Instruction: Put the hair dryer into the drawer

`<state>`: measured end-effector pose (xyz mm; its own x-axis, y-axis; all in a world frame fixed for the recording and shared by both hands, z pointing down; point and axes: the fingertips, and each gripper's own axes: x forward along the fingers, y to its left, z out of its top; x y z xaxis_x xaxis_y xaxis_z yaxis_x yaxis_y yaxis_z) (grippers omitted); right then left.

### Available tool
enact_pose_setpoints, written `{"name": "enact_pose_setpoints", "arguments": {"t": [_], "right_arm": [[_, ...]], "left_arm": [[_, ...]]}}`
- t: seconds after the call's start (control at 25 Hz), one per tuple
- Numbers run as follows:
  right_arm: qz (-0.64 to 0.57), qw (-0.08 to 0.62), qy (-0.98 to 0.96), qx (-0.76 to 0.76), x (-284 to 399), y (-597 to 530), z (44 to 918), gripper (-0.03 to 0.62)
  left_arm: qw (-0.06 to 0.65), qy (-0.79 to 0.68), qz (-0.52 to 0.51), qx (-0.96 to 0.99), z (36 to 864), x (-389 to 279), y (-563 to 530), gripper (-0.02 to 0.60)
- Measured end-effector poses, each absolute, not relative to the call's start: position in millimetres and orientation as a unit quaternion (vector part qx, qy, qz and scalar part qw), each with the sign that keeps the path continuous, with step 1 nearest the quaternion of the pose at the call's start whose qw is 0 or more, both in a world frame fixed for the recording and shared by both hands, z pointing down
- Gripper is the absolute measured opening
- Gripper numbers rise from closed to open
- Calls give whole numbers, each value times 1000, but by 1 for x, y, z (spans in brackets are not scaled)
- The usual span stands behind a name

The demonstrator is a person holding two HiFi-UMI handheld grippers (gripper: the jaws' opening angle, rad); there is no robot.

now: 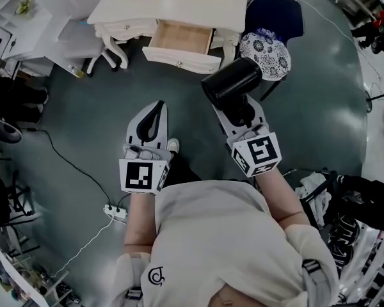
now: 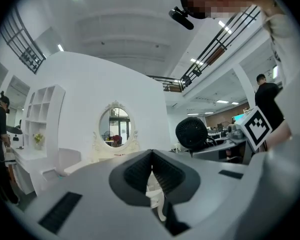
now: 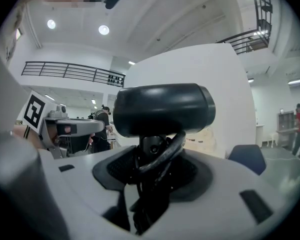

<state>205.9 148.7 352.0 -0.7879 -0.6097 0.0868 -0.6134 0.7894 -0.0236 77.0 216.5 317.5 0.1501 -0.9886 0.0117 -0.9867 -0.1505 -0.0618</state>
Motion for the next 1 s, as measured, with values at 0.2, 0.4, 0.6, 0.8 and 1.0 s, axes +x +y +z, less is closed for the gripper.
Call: {"name": "enact_pose_setpoints", "arguments": {"t": [0.2, 0.4, 0.6, 0.8, 1.0], "right_arm": [[26, 42, -938, 344, 132, 103, 350, 204], [36, 36, -929, 367, 71, 58, 347, 204], [37, 47, -917, 395, 34, 16, 353, 204], [40, 59, -912, 404, 16, -19, 361, 204], [36, 60, -919, 389, 5, -64, 369, 204]], "left_arm": [[16, 624, -23, -781, 314, 12, 160, 11], [20, 601, -27, -798, 308, -57, 107, 11], [19, 576, -29, -817, 309, -102, 60, 11], [7, 561, -32, -827, 324, -120, 22, 11], [-16, 556, -11, -831, 331, -126, -22, 11]]}}
